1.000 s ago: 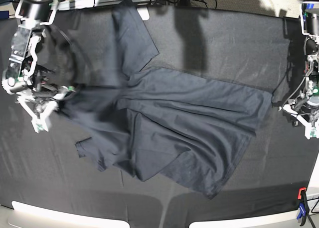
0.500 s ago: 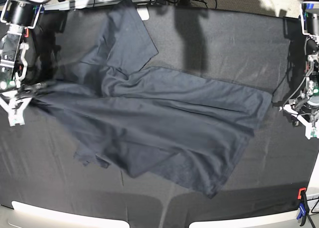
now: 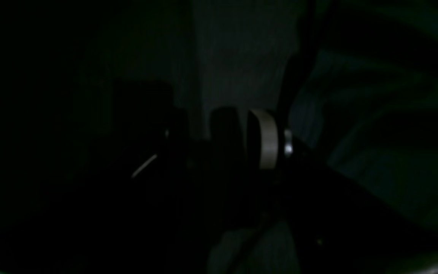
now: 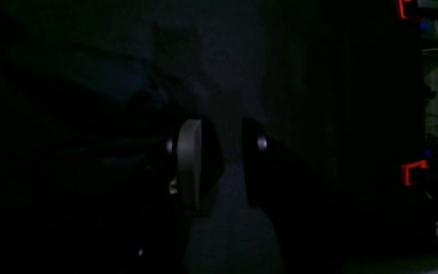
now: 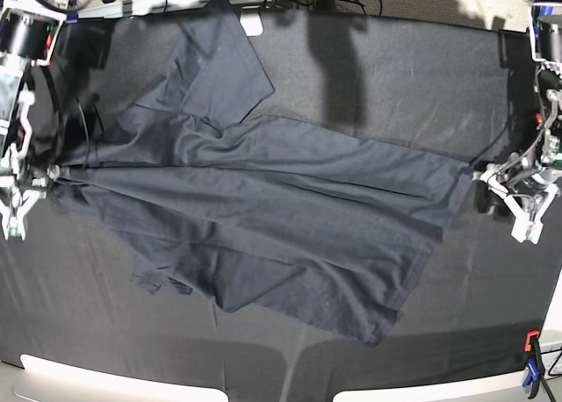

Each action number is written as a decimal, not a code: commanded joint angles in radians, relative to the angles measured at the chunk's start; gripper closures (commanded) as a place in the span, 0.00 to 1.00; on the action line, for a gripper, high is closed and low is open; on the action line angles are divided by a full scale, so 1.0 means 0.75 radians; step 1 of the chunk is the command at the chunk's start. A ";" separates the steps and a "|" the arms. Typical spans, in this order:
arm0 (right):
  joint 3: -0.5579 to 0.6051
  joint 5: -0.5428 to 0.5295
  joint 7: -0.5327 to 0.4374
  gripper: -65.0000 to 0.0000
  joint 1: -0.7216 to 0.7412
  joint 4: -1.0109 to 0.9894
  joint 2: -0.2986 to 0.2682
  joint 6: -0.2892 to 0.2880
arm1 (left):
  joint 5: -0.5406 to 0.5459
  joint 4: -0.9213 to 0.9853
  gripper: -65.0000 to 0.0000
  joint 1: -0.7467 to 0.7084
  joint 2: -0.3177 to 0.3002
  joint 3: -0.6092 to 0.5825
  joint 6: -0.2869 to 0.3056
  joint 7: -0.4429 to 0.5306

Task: Layout the t-shirt on the table in an organized manner, then fold the t-shirt properly
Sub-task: 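Pull the grasped shirt edge outward with the right gripper, then reach the left gripper to the shirt corner and grasp it, then pull the shirt corner with the left gripper to spread the body, then release the shirt and lift both grippers away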

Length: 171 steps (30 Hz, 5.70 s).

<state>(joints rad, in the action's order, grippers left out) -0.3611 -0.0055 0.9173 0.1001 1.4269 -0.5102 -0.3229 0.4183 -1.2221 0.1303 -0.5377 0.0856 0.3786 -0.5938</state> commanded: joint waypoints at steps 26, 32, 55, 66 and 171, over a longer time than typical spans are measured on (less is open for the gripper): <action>-0.008 -0.290 -0.046 0.72 0.183 0.023 -0.028 0.001 | 0.045 -0.035 1.00 -0.030 0.139 0.008 0.002 -0.412; -0.007 -0.393 -0.006 0.72 0.266 0.023 -0.028 -0.063 | -0.049 -0.237 1.00 -0.257 0.144 0.136 -0.133 -0.251; -0.006 -0.496 -0.005 0.72 0.276 0.023 0.001 -0.135 | -0.227 -0.678 1.00 -0.812 0.205 0.480 -0.203 -0.264; -0.006 -0.497 -0.005 0.72 0.276 0.023 0.002 -0.134 | -0.279 -0.972 0.77 -0.853 0.206 0.480 -0.231 -0.126; -0.106 -0.767 0.267 0.59 0.125 0.210 0.312 -0.407 | -0.302 0.112 0.62 0.317 0.146 -0.280 -0.636 0.670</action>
<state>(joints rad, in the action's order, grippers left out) -0.4351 -0.5724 1.1271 0.1764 1.5700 -0.2626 -0.6228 0.1989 -1.1191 0.3336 -0.4110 -0.1314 -0.0795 -0.1181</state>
